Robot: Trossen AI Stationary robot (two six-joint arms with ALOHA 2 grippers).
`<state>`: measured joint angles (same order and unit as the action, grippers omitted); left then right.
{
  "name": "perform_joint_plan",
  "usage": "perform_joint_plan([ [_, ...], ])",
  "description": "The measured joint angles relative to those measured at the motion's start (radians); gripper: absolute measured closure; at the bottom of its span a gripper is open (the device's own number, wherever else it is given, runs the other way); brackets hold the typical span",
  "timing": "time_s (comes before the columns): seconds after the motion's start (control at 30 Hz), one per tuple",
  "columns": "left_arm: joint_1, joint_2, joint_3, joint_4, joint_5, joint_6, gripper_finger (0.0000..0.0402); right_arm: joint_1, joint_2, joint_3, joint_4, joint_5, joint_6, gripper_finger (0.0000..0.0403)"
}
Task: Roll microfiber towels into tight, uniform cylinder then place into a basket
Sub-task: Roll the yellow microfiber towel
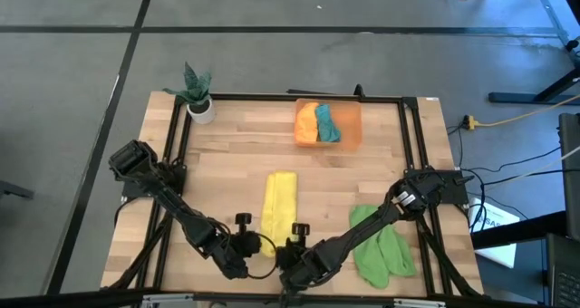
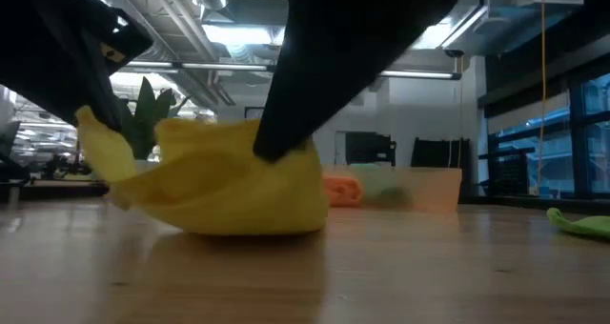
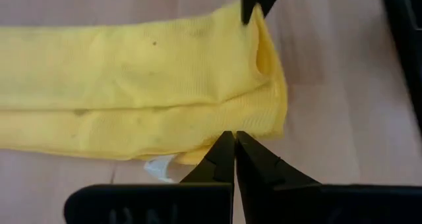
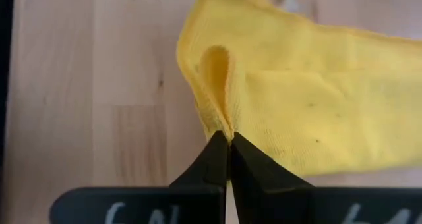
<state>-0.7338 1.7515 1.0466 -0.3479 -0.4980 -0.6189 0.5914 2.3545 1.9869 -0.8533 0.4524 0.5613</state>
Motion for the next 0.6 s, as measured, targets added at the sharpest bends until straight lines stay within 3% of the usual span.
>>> perform_joint_plan([
  [0.17,0.001,0.0,0.0,-0.04,-0.025,-0.001,0.0401,-0.003,-0.03,0.0,-0.034,0.052,0.068,0.0393],
  [0.6,0.07,0.0,0.0,-0.104,-0.034,-0.087,0.0401,-0.085,-0.035,0.0,-0.075,0.022,0.149,0.0393],
])
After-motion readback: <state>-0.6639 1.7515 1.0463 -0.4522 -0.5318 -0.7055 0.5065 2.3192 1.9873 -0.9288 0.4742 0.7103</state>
